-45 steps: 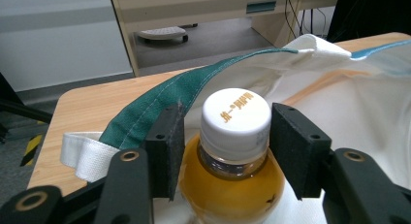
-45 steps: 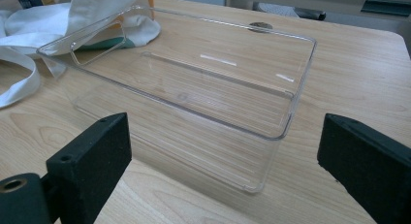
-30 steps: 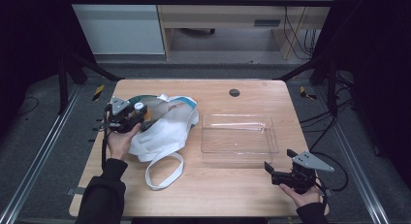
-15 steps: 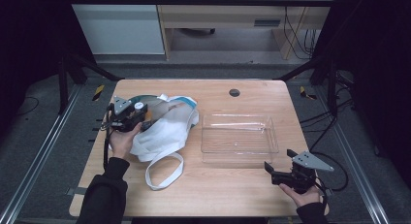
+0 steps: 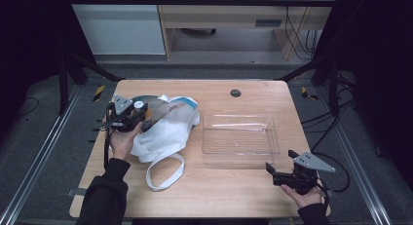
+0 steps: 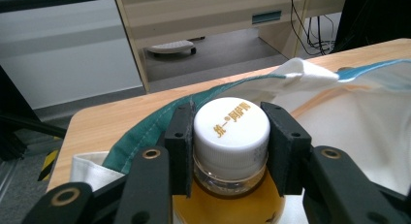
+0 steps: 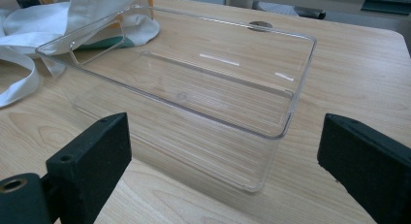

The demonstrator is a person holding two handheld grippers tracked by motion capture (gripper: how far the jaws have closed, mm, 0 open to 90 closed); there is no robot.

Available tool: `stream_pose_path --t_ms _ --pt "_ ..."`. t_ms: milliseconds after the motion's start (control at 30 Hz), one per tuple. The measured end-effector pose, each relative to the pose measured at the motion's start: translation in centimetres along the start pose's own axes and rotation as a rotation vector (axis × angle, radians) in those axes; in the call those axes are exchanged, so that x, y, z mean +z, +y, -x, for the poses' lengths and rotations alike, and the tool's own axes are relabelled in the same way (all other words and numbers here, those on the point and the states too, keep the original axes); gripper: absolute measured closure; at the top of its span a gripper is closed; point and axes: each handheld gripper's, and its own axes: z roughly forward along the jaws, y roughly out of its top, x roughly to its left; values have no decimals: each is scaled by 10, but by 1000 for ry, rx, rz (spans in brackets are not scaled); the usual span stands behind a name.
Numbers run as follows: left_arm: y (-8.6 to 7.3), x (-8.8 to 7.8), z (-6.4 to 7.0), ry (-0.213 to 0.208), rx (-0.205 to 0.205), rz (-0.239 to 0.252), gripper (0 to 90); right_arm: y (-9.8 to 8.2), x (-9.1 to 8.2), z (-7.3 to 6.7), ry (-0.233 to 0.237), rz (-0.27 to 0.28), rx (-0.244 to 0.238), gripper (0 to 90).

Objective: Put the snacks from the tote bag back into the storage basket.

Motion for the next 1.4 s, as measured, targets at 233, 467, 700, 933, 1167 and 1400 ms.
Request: stream_pose_path --t_ms 233,467,700,933,1167,1400 --pt "8 -10 -4 4 -15 9 587 0 0 0 1 0 -3 54" --pt "16 -22 -9 6 -30 26 587 0 0 0 1 -2 -4 54" --pt "24 -35 -12 10 -40 39 588 0 0 -1 1 0 -8 54" --pt "32 -48 -13 -29 -68 38 588 0 0 -1 1 -1 -7 54" --pt "40 -56 -3 -43 -40 35 589 0 -1 -1 2 -2 -5 54" --pt "48 -66 6 -66 -31 48 589 0 -1 -2 4 -1 -4 54"
